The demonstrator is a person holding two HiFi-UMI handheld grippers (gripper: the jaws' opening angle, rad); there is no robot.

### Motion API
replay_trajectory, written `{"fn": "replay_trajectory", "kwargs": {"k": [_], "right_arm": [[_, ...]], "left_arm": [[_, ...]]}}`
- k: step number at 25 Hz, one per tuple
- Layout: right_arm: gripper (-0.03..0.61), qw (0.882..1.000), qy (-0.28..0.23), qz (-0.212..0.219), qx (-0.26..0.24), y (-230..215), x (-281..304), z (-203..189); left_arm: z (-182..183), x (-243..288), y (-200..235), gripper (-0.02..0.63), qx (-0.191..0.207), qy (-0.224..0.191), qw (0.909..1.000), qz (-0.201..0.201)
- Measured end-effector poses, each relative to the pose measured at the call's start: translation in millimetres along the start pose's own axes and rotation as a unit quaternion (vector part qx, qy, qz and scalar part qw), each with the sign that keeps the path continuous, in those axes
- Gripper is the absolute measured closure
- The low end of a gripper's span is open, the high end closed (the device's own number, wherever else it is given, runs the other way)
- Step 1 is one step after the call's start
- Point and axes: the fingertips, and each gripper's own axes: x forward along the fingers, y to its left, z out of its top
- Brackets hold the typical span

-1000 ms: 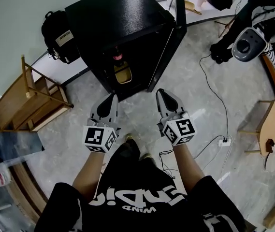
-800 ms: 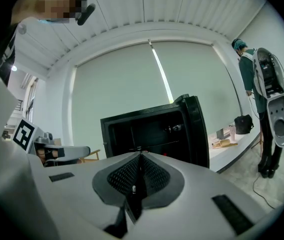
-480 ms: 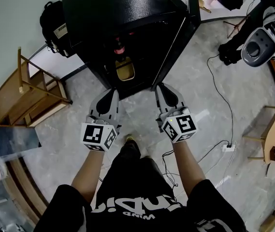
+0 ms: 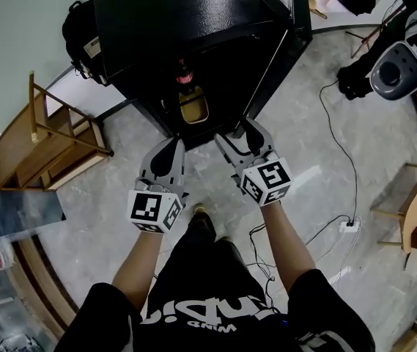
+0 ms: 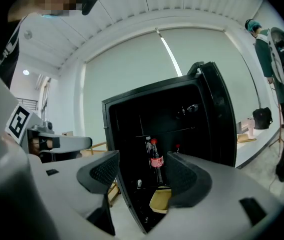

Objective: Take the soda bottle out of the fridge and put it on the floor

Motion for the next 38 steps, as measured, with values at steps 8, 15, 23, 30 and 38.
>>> {"fn": "replay_trajectory", "kwargs": {"k": [8,15,23,30,38], "right_arm": [[0.284,1.000,0.010,0.025,-0.002,-16.7,79.5,-22.9],[0.285,0.999,0.037,0.030,-0.023,-28.2,161.1,-63.0],[0.284,0.998,0.055,0.005,-0.030,-62.3,231.9,-100.5],[0.273,0.997,0.056,0.020,-0.053,-62.2,268.3,-109.3],[0.270,0.999,0.038,0.012,-0.034,-68.1,289.1,-109.5]], "left_arm": [[-14.3,5.2,14.0,0.606,-0.009,0.007,0.9998,0.019],[-26.8,7.6,30.9,0.606,-0.015,0.005,0.9992,0.036],[-54.8,7.1,55.9,0.606,-0.019,0.021,0.9984,0.048],[-72.9,6.3,73.2,0.607,-0.028,0.033,0.9975,0.055],[-82.0,8.0,77.3,0.606,-0.028,0.041,0.9977,0.045]]}}
